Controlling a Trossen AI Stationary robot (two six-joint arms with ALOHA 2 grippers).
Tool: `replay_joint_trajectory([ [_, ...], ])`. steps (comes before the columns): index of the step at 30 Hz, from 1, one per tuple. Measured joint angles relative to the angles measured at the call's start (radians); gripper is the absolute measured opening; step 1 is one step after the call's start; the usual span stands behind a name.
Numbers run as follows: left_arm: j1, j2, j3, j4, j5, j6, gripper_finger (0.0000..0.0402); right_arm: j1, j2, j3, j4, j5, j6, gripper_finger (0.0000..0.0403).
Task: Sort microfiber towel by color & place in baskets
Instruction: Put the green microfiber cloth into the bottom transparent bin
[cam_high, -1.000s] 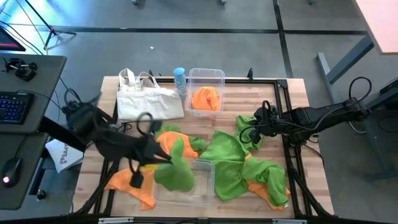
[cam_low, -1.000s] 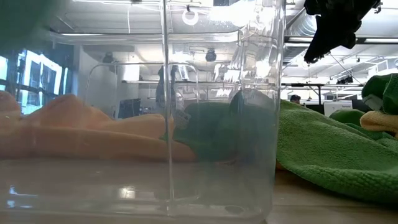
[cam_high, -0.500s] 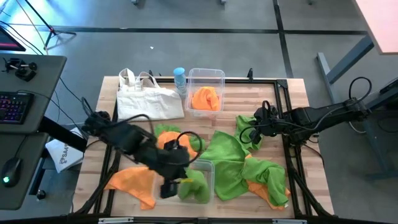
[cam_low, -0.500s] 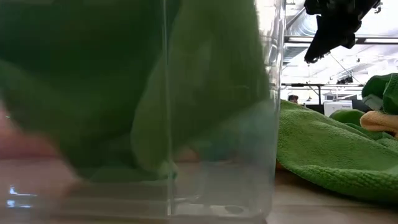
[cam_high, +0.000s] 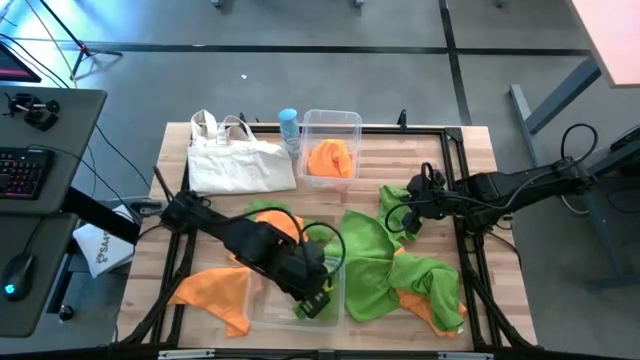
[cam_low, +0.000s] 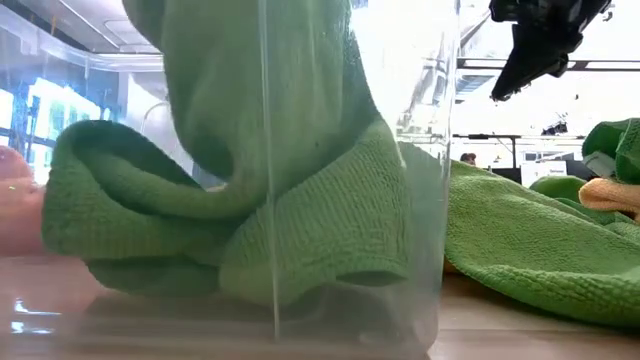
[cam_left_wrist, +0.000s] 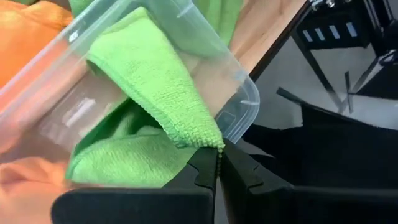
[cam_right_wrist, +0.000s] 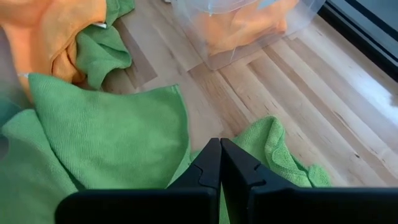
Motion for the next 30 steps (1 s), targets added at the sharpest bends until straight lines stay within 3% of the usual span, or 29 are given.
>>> replay_joint_trajectory([
  [6, -0.016, -0.051, 0.002, -0.168, -0.052, -0.112, 0.0000, 0.000, 0.000, 0.000, 0.000, -0.005, -0.027, 0.0000],
  [18, -0.008, -0.050, -0.070, -0.161, -0.059, -0.102, 0.0000, 0.000, 0.000, 0.000, -0.033, -0.043, 0.050, 0.0000],
  [25, -0.032, -0.050, -0.178, -0.123, -0.054, -0.285, 0.0000, 0.000, 0.000, 0.000, -0.042, -0.067, 0.068, 0.0000],
  [30, -0.046, -0.053, -0.241, -0.003, -0.113, -0.434, 0.0000, 0.000, 0.000, 0.000, -0.042, -0.067, 0.055, 0.0000],
])
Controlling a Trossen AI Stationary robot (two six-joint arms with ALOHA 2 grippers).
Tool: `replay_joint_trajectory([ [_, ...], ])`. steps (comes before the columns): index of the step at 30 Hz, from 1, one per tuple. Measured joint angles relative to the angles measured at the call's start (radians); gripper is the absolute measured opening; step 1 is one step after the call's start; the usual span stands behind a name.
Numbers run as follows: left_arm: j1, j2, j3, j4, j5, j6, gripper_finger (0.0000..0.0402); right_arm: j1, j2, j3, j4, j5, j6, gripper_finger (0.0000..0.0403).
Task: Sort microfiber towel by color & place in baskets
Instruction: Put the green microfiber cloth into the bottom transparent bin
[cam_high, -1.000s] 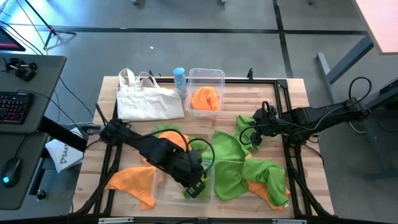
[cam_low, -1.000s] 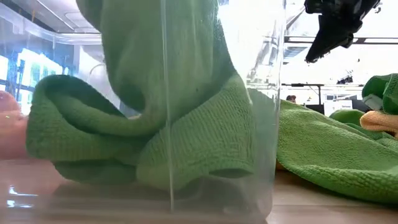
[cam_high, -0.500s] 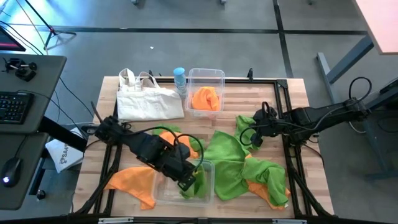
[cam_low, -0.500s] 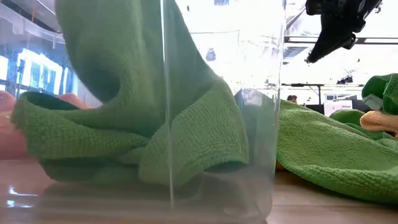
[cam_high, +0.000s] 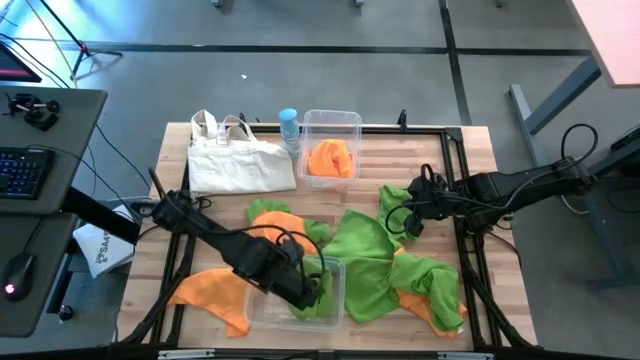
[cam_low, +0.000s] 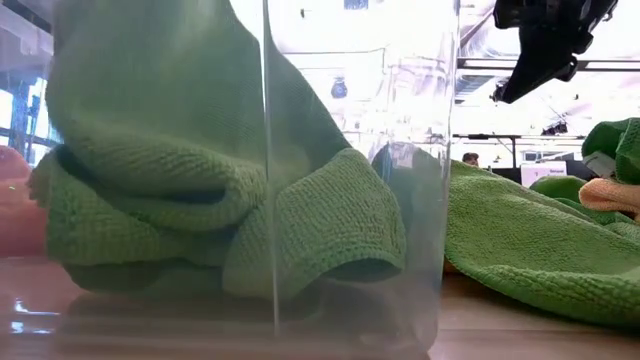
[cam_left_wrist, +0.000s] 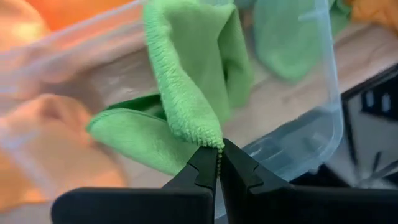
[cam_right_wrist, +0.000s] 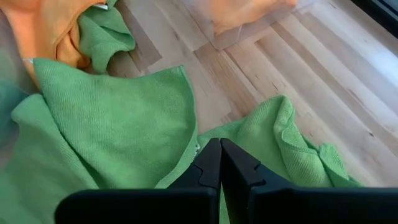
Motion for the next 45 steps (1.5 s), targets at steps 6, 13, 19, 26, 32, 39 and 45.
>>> replay_joint_trajectory([
  [6, -0.004, 0.001, -0.123, 0.168, 0.010, -0.109, 0.0000, 0.000, 0.000, 0.000, 0.000, -0.003, -0.059, 0.0000],
  [13, -0.004, 0.002, -0.272, 0.299, 0.009, -0.192, 0.0000, 0.000, 0.000, 0.000, -0.015, -0.013, -0.115, 0.0000],
  [19, -0.004, 0.001, -0.361, 0.365, 0.005, -0.216, 0.0000, 0.000, 0.000, 0.000, -0.017, -0.013, -0.166, 0.0000],
  [26, 0.002, 0.000, -0.450, 0.431, -0.002, -0.197, 0.0000, 0.000, 0.000, 0.000, -0.017, -0.013, -0.211, 0.0000],
  [32, 0.005, -0.001, -0.498, 0.534, -0.004, -0.115, 0.0003, 0.000, 0.000, 0.000, -0.018, -0.013, -0.217, 0.0000],
  [39, 0.008, 0.001, -0.505, 0.573, -0.002, -0.134, 0.0056, 0.000, 0.000, 0.000, -0.018, -0.027, -0.217, 0.0000],
  [45, 0.024, 0.001, -0.505, 0.578, 0.071, -0.120, 0.0096, 0.000, 0.000, 0.000, -0.018, -0.029, -0.223, 0.0000],
])
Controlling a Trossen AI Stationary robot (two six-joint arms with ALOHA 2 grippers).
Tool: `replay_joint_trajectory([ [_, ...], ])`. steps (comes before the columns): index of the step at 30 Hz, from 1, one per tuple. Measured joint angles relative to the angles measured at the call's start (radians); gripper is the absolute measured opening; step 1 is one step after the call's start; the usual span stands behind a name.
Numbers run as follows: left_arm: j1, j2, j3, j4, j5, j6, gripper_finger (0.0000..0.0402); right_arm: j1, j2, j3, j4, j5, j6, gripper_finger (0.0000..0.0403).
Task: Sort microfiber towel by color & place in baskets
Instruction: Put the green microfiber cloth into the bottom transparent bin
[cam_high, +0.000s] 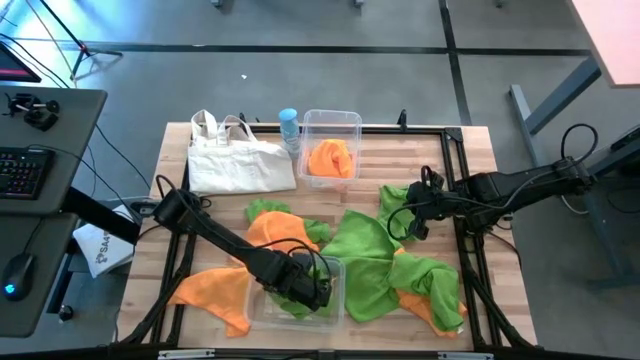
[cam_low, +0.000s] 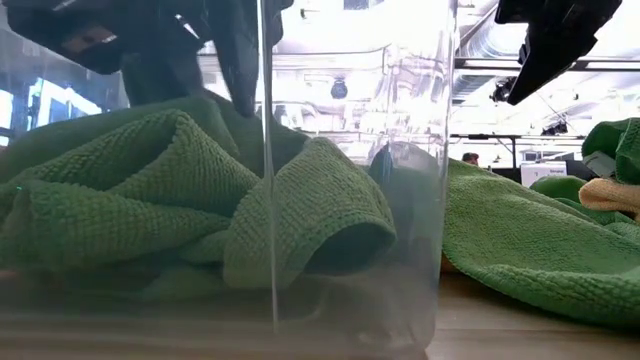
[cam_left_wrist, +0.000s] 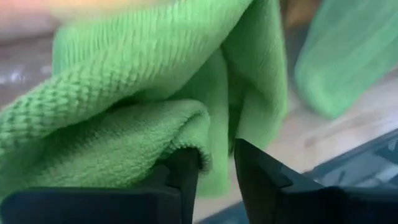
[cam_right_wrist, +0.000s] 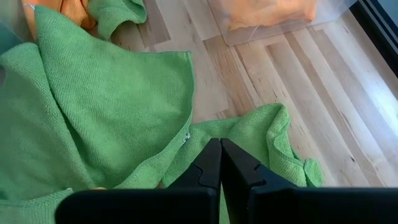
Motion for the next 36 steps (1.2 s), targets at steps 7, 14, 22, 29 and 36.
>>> replay_joint_trajectory([
  [7, 0.018, -0.038, 0.000, 0.035, 0.089, -0.034, 0.0097, 0.000, 0.000, 0.000, 0.000, -0.004, -0.012, 0.0000],
  [14, 0.010, -0.164, 0.000, 0.017, -0.059, -0.035, 0.0097, 0.000, 0.000, 0.000, 0.000, -0.005, -0.012, 0.0000],
  [22, 0.008, -0.247, 0.001, -0.054, -0.125, -0.016, 0.0097, 0.000, 0.000, 0.000, 0.000, -0.006, -0.002, 0.0000],
  [29, 0.008, -0.284, 0.001, -0.080, -0.192, 0.190, 0.0097, 0.000, 0.000, 0.000, 0.001, -0.007, 0.067, 0.0000],
  [36, 0.035, -0.405, 0.001, -0.221, -0.262, 0.491, 0.0097, 0.000, 0.000, 0.000, 0.021, -0.006, 0.195, 0.0000],
])
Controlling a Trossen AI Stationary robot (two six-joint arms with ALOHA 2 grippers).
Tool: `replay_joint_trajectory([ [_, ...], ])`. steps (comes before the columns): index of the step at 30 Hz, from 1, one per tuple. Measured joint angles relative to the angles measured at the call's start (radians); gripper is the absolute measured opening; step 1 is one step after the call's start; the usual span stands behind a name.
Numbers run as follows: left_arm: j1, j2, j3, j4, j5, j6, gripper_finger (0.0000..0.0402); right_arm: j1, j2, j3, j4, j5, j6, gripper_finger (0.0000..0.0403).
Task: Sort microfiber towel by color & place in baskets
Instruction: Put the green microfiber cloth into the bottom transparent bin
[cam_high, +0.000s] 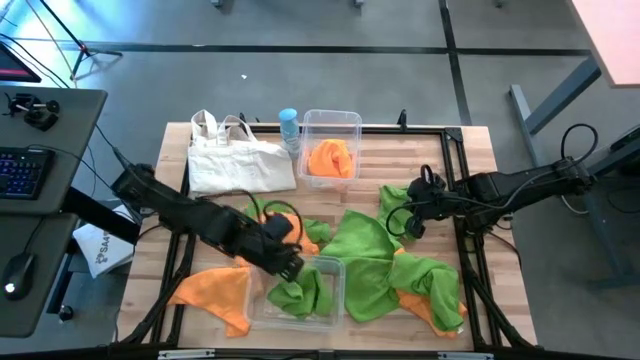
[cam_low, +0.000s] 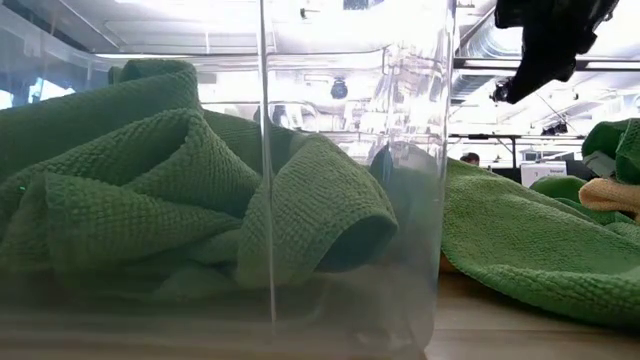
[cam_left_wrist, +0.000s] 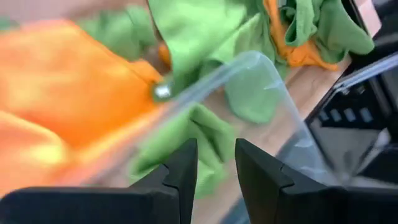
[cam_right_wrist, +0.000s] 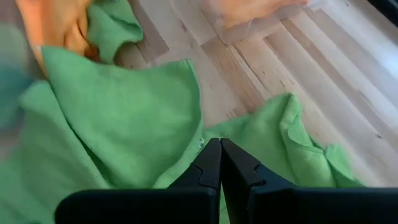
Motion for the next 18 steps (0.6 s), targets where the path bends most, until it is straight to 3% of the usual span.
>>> replay_joint_trajectory([
  [6, 0.036, -0.146, 0.000, -0.125, -0.112, 0.344, 0.0097, 0.000, 0.000, 0.000, 0.089, 0.069, 0.118, 0.0000],
  [13, 0.091, -0.296, -0.002, -0.210, -0.118, 0.695, 0.0097, 0.000, 0.000, 0.000, 0.115, 0.134, 0.354, 0.0000],
  [18, 0.143, -0.406, -0.095, -0.196, -0.111, 0.869, 0.0097, 0.000, 0.000, 0.000, 0.130, 0.146, 0.457, 0.0000],
])
